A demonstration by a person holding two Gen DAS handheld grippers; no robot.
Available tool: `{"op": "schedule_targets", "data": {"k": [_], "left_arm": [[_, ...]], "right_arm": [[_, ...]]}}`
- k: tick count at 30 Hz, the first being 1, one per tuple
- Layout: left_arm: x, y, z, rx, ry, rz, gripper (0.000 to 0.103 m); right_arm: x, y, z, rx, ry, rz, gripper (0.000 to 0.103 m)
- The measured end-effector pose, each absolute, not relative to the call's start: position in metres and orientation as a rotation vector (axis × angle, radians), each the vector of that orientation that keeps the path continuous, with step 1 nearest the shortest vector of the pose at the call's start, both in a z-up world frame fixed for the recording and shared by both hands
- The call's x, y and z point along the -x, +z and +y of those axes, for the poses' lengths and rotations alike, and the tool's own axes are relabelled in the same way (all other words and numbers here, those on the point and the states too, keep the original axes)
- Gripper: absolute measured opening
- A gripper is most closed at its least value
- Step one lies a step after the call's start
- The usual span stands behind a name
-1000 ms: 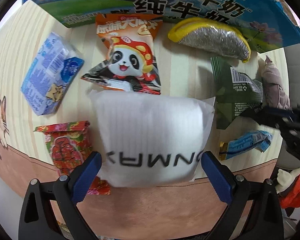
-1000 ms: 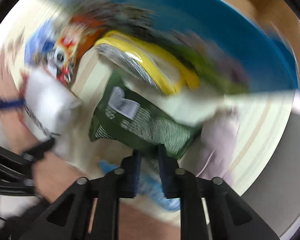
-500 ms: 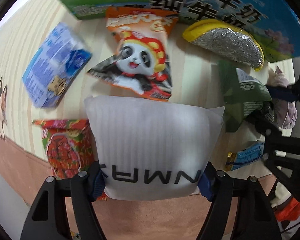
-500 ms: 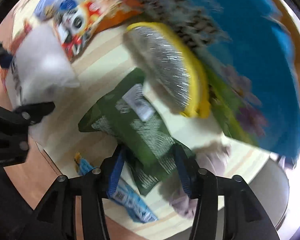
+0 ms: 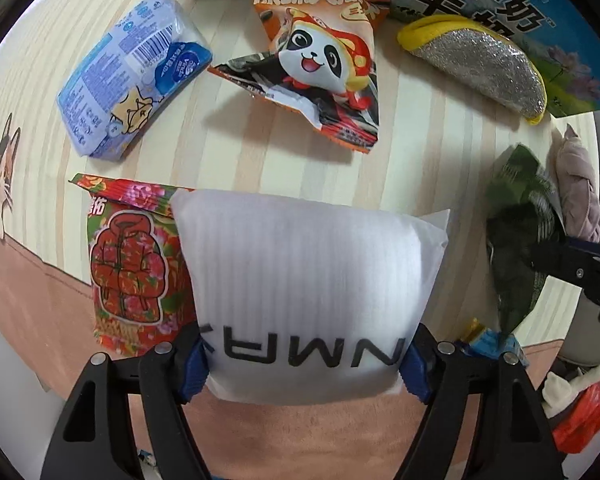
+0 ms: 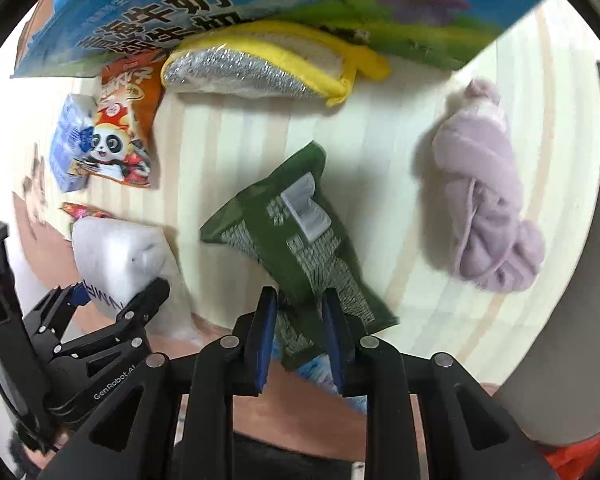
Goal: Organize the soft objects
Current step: 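Carry both bags into the box and open both tools to release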
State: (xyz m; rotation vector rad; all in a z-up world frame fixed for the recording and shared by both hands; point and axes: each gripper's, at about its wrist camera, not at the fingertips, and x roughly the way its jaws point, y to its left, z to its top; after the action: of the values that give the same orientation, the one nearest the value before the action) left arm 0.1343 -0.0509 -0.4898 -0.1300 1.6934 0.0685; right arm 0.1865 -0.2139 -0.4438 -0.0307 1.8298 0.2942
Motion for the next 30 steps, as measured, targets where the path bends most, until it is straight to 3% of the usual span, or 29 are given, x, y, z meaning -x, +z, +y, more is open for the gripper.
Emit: {"op": "schedule_targets", "data": {"k": [5, 9, 13, 17, 21, 26, 30], "left_arm": [[-0.133, -0.488, -0.05, 0.14, 0.079, 1.675, 0.073], [-0.123, -0.465, -0.04, 0.15, 0.095, 1.656, 0.071], [-0.118, -0.443, -0.038, 0.163, 0.123, 1.607, 0.07], [-0.106, -0.396, -0.04, 0.184, 0.117, 1.516, 0.07], [-0.119, -0.331, -0.045, 0.215, 0.059, 1.423, 0.07], [-0.178, -0.264, -0.054, 0.221, -0.048, 1.375, 0.07], [-0.245, -0.242, -0.053, 0.206, -0.103, 1.371, 0.07]], "right_arm": [[-0.19, -0.449, -0.216, 0.19, 0.351, 1.789, 0.043], [-0.179, -0.457, -0.247, 0.162, 0.307, 1.769, 0.03], [-0.17, -0.44, -0.261, 0.039, 0.288, 1.778, 0.026], [-0.137, -0.389, -0.292, -0.071, 0.303, 1.719, 0.026], [-0.17, -0.316, -0.326, -0.124, 0.333, 1.621, 0.026], [-0.174, -0.215, -0.356, -0.193, 0.345, 1.529, 0.026], [-0.202, -0.156, -0.374, -0.25, 0.306, 1.467, 0.026]]}}
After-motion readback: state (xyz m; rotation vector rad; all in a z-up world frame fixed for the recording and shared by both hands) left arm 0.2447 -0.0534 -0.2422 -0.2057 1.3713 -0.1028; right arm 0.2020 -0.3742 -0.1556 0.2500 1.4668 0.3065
